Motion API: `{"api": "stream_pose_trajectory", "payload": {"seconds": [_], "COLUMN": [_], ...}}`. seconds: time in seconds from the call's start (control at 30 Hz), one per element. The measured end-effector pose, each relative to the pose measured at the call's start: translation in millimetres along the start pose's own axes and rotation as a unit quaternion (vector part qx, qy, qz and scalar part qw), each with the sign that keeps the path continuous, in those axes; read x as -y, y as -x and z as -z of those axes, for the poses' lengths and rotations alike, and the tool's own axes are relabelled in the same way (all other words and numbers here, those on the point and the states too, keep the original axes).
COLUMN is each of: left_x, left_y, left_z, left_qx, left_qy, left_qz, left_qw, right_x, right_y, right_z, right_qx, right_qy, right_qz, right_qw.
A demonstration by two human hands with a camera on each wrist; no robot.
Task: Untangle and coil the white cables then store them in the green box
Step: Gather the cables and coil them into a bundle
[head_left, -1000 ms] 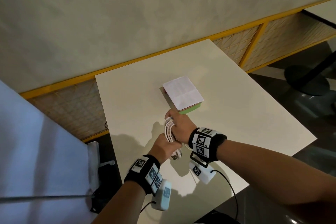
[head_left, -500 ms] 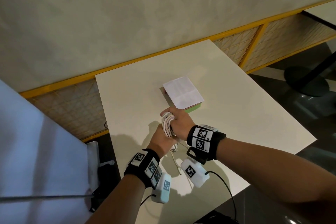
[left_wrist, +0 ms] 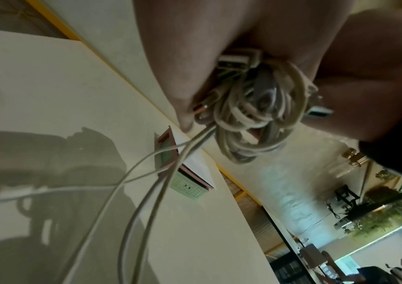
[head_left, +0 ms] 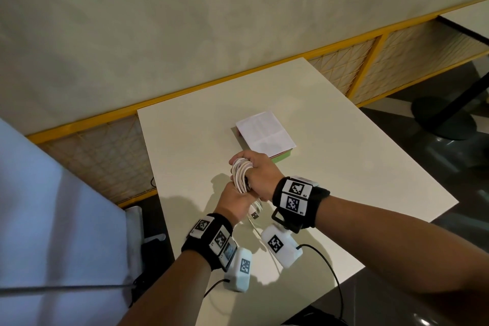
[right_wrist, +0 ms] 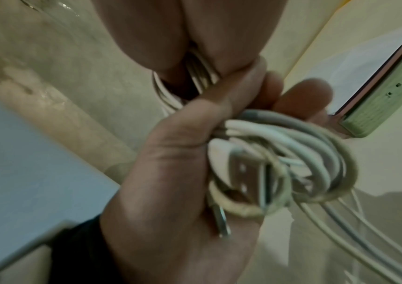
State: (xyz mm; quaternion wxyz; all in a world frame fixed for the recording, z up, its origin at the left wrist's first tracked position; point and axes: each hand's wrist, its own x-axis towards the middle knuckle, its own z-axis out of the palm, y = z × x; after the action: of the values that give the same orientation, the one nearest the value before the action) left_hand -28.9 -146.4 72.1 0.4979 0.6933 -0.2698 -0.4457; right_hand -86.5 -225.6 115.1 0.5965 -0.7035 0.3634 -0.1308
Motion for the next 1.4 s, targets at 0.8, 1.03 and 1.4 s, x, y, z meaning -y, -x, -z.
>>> {"api": "stream_pose_trajectory", "payload": {"seconds": [0.8, 1.03, 1.4], "left_x": [-4.0, -3.1, 34.8], "left_y": [1.2, 1.4, 4.5], "left_z": [12.1, 24.7, 30.8], "left_qx": [-0.011, -0.035, -0.074], "left_qy": [0.304, 0.321, 0.132], "left_qz": [0.059, 0.072, 0.166], "left_qw": [0.951, 0.944, 0.974], "right_x": [-67.3, -89.7, -63.8], "right_y": [22.0, 33.2, 25.5], "right_z": [16.3, 10.6, 22.3], "right_qx": [0.274, 0.282, 0.062], "right_qy": [0.13, 0.162, 0.419], "right_qz": [-0.052, -0.117, 0.025], "right_qw": [0.952, 0.938, 0.906]}}
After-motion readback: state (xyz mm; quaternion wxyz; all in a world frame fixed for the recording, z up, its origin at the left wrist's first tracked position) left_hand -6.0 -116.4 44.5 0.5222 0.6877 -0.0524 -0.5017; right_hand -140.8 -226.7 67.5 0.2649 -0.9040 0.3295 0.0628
